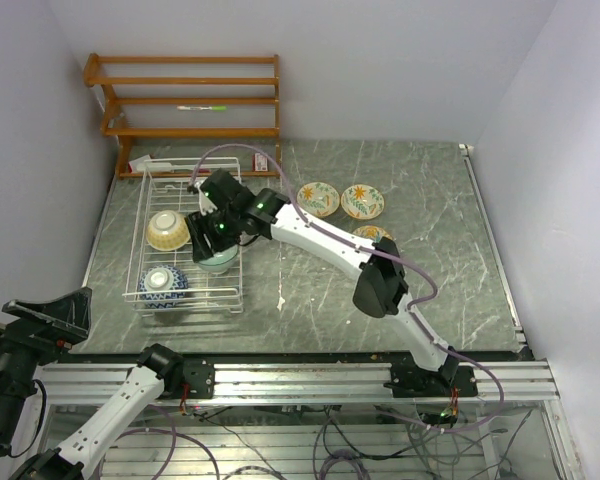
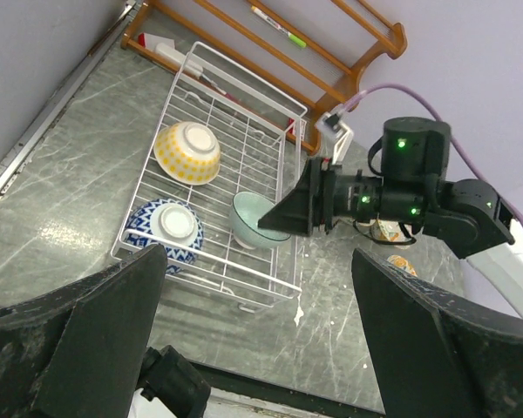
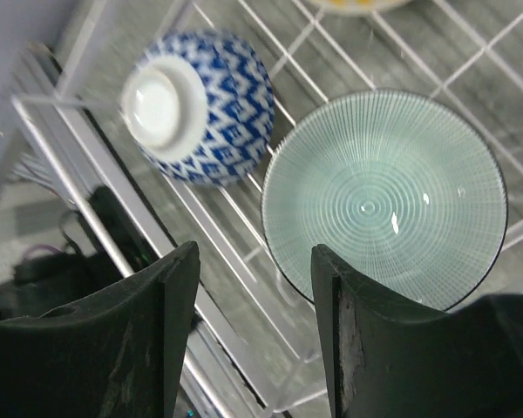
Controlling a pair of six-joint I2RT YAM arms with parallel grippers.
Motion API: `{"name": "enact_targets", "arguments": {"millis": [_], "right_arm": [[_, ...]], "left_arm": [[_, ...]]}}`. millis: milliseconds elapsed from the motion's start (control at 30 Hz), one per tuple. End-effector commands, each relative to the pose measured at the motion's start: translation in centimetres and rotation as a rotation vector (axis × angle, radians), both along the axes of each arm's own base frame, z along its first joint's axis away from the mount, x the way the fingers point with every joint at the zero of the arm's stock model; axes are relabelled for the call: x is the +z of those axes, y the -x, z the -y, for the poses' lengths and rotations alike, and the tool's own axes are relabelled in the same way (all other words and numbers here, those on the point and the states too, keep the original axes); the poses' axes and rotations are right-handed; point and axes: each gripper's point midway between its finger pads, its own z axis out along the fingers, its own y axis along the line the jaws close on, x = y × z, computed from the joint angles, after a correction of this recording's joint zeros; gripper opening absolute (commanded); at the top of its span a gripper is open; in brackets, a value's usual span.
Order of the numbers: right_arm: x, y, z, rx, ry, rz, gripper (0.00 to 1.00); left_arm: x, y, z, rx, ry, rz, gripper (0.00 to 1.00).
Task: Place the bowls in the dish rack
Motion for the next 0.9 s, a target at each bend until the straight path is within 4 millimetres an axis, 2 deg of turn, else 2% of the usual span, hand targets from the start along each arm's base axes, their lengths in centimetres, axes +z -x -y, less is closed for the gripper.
{"name": "enact_targets", "arguments": {"millis": [0, 200, 400, 600, 767, 867], "right_arm": [[-3.9, 1.4, 2.4, 0.098, 0.187, 0.049, 0.54], [-4.4, 1.5, 1.8, 0.157, 0.209, 0.124, 0.55], [-4.8, 0.2, 1.2, 0.154, 0.202, 0.199, 0.55], [-6.4, 0.0, 0.2, 0.189, 0.195, 0.209, 0.52], [-7.4, -0.1, 0.2, 0.200, 0.203, 0.208, 0.44], [-6.9, -0.3, -0.1, 0.193, 0.188, 0.220, 0.33]], "left_arm": [[0.0, -0.4, 0.2, -0.009, -0.024, -0.007, 0.99], [-0.2, -0.8, 0.4, -0.012, -0.036, -0.018, 0.99], [-0.2, -0.9, 0.3, -0.006, -0.040, -0.025, 0.99], [-0.2, -1.0, 0.2, 0.002, -0.042, -0.029, 0.99], [-0.5, -0.9, 0.1, 0.008, -0.038, -0.037, 0.99], [-0.6, -0.8, 0.0, 0.011, -0.032, -0.040, 0.99]]}}
